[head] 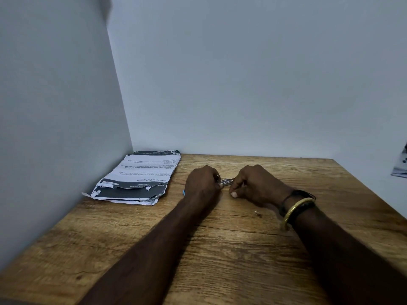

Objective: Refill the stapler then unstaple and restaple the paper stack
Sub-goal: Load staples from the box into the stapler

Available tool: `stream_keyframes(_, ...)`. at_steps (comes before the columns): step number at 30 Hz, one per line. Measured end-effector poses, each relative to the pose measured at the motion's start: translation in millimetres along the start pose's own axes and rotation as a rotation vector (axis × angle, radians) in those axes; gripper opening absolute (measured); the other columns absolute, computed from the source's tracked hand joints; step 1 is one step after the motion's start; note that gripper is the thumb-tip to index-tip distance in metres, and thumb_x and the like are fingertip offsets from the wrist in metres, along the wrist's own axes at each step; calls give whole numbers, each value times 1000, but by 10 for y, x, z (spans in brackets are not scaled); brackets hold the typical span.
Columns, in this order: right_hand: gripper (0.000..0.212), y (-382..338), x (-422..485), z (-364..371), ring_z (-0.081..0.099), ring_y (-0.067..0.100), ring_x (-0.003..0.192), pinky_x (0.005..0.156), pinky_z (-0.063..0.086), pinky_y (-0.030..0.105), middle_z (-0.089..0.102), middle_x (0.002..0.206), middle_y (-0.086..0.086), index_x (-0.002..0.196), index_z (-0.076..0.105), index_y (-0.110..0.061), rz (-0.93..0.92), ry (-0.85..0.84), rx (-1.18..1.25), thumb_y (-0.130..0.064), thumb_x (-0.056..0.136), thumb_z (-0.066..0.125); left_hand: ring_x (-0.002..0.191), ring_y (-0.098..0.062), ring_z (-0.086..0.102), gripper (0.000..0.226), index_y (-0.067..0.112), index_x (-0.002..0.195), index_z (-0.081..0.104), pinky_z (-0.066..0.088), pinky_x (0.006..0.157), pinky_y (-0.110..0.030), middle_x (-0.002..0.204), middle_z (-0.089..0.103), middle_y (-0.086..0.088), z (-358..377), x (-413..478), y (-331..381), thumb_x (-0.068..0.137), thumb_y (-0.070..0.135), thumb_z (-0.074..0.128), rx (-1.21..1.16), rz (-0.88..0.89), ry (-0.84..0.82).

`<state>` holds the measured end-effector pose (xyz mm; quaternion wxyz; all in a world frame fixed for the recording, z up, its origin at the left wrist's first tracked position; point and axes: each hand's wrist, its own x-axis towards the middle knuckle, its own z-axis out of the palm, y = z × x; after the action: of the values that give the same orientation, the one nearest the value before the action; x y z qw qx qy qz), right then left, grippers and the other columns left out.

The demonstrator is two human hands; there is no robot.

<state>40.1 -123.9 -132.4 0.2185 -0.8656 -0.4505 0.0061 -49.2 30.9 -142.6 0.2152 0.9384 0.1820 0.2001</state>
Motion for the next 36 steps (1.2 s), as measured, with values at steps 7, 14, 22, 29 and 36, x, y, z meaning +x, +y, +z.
stream_keyframes(7,14,-4,-16,7,66,1,87,77,52,25,75,90,-12,92,81,-28,-27,-25,-2,-15,86,80,106,-24,67,21,19,103,77,45,83,-28,107,76,-5,-1,-1,5,85,28,75,-4,-1,-1)
stream_keyframes(14,9,6,-11,16,62,8,89,77,51,31,68,90,-14,87,75,-27,-18,-5,-27,-19,90,75,104,-24,68,21,19,103,78,48,86,-29,106,77,-4,8,4,-3,84,28,76,-11,11,2)
stream_keyframes(22,6,49,-2,-20,58,16,96,83,50,37,60,97,-10,89,68,-30,34,246,-52,-25,91,71,100,-22,67,21,21,101,78,46,82,-28,102,77,-1,15,-14,27,81,27,78,-35,58,10)
stream_keyframes(29,3,56,16,19,59,17,97,78,47,35,58,91,-14,88,70,-30,51,251,-106,-29,90,72,100,-21,67,22,21,102,79,49,84,-29,102,77,-2,-14,-34,47,81,24,76,-33,113,10)
stream_keyframes(36,2,40,30,23,62,17,93,73,45,33,64,90,-12,88,73,-28,56,267,-130,-28,89,72,97,-20,69,22,22,101,79,49,81,-27,100,78,0,-16,-40,56,79,24,78,-39,132,36)
